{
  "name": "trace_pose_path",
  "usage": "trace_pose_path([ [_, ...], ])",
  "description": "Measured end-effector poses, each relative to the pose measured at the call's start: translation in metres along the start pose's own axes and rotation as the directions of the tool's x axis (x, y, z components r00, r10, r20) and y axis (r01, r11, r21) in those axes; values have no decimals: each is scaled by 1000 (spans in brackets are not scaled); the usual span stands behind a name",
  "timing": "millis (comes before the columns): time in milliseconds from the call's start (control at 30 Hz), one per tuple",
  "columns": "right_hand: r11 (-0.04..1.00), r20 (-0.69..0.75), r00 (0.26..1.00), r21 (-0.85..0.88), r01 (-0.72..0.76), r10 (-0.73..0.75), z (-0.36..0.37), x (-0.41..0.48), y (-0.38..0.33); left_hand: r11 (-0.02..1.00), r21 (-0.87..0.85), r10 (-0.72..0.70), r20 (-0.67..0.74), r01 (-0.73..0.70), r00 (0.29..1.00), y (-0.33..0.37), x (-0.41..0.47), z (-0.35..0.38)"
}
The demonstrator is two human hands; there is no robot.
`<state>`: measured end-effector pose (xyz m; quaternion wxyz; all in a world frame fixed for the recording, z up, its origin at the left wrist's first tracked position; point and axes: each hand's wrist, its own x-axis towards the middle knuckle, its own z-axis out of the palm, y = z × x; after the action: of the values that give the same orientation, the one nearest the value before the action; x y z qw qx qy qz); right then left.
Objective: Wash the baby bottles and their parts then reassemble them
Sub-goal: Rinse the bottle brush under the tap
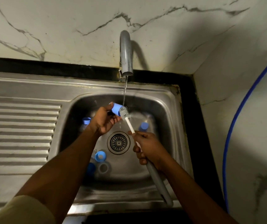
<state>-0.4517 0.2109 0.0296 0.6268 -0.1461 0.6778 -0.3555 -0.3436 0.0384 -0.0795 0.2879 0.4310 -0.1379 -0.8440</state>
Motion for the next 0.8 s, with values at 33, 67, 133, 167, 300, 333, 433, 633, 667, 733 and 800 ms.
trace_pose_path([
  [33, 999, 24, 1000, 33, -10, 9, -1, -5, -5, 1000, -17, -25, 50, 26, 998, 1, -2, 6],
  [67, 994, 67, 997, 99, -42, 35, -2, -7, -11, 998, -45, -43, 109, 48, 993, 1, -5, 13],
  [133, 918, 246, 966, 359, -169, 82, -8, -10, -26, 993, -89, -59, 229, 82, 972, 3, -15, 32],
  [167, 831, 348, 934, 495, -254, 78, -10, -11, -33, 989, -114, -57, 277, 92, 959, 5, -20, 41],
  [300, 813, 355, 935, 542, -212, 7, -18, -14, -45, 983, -177, 10, 323, 50, 946, 25, -25, 69],
  [333, 918, 227, 974, 386, -88, -2, -18, -12, -44, 996, -93, 21, 289, 6, 957, 30, -25, 74],
  [433, 769, -147, 927, -611, 188, -344, -21, -3, -39, 939, 286, 181, 62, -192, 981, 37, -25, 89],
  [633, 516, -107, 846, -830, 213, -522, -9, 2, -53, 922, 301, 258, -12, -243, 966, 52, -29, 95],
  [667, 636, -89, 878, -723, 268, -470, -10, -1, -53, 930, 293, 231, 2, -222, 973, 55, -31, 89],
  [733, 954, 3, 978, -218, 206, -210, -13, -8, -56, 963, 215, 150, 68, -162, 986, 59, -34, 74],
  [800, 980, 275, 960, 200, -9, -47, -14, -17, -60, 992, 62, 97, 179, -110, 979, 58, -38, 68],
])
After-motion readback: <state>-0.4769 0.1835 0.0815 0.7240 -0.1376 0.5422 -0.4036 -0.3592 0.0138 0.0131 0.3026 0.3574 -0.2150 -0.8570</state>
